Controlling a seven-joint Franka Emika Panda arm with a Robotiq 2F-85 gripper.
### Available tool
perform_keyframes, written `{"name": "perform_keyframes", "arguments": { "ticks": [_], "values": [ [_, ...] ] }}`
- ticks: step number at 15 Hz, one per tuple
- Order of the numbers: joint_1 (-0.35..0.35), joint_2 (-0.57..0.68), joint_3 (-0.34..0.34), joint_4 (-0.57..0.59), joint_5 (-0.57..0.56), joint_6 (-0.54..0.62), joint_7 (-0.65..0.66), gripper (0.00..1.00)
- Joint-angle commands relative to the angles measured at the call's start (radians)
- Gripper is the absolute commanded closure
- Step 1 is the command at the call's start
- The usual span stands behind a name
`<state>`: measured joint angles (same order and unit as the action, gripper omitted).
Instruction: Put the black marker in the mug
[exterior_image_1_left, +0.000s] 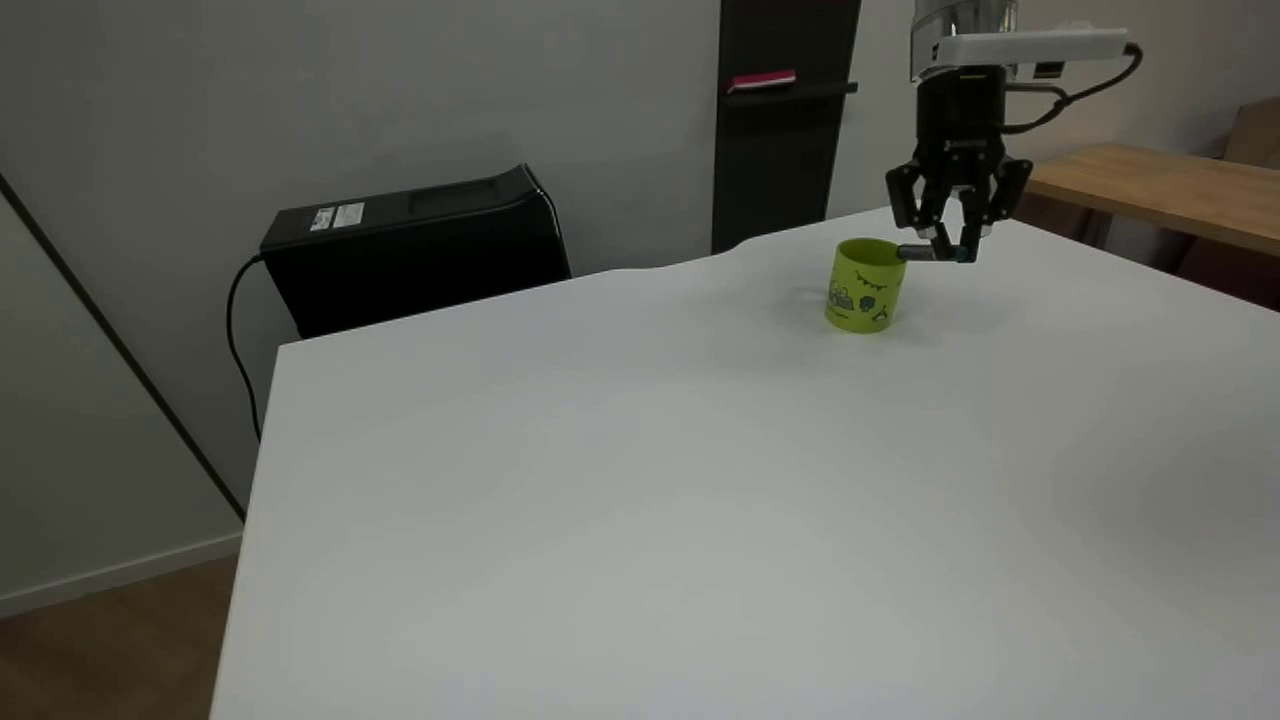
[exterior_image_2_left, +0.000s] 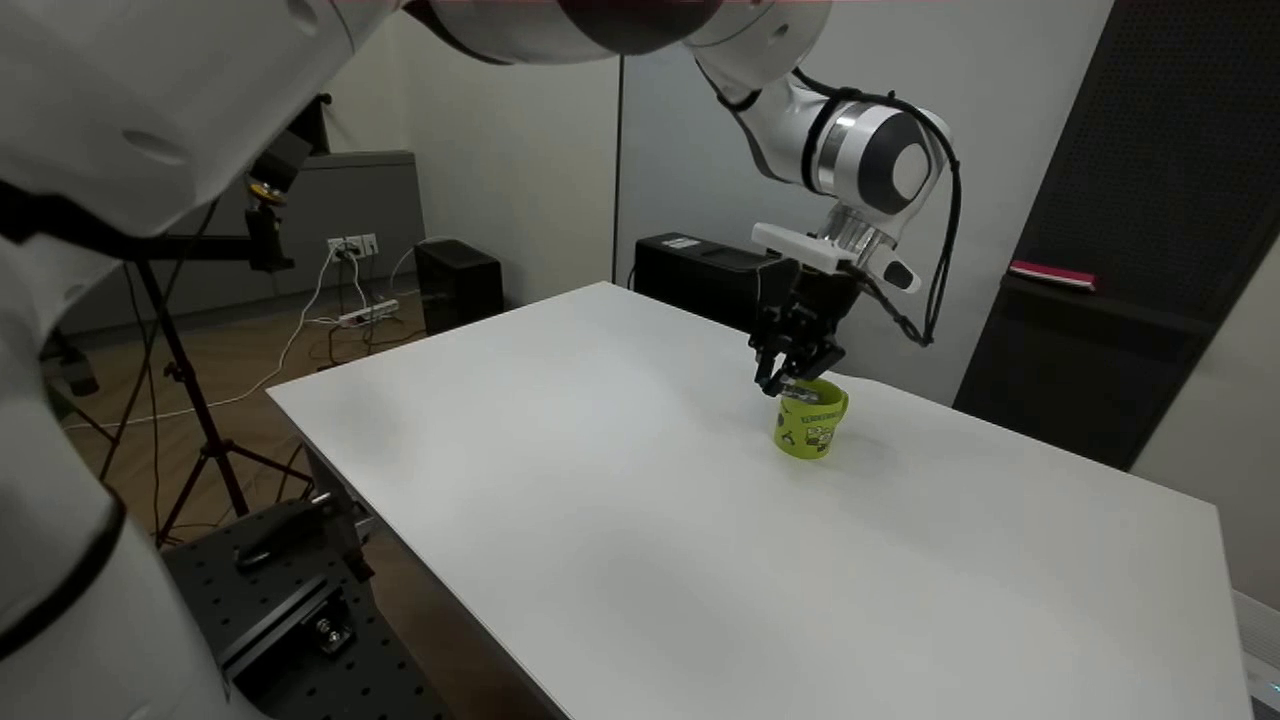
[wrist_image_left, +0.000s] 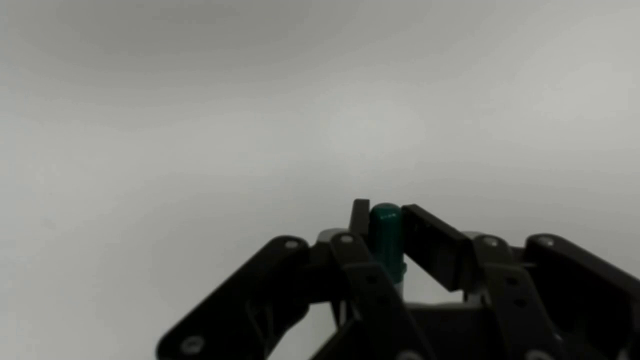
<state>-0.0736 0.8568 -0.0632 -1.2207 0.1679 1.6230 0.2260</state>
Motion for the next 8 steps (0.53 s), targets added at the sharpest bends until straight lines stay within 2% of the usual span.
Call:
{"name": "perform_keyframes", "arguments": {
  "ticks": [1,8],
  "values": [
    [-0.022,0.045,0.011,0.090,0.046,-0.064,0.053,0.96],
    [-0.016,0.087,0.026,0.182,0.087,-0.060,0.059,0.96]
  ]
}}
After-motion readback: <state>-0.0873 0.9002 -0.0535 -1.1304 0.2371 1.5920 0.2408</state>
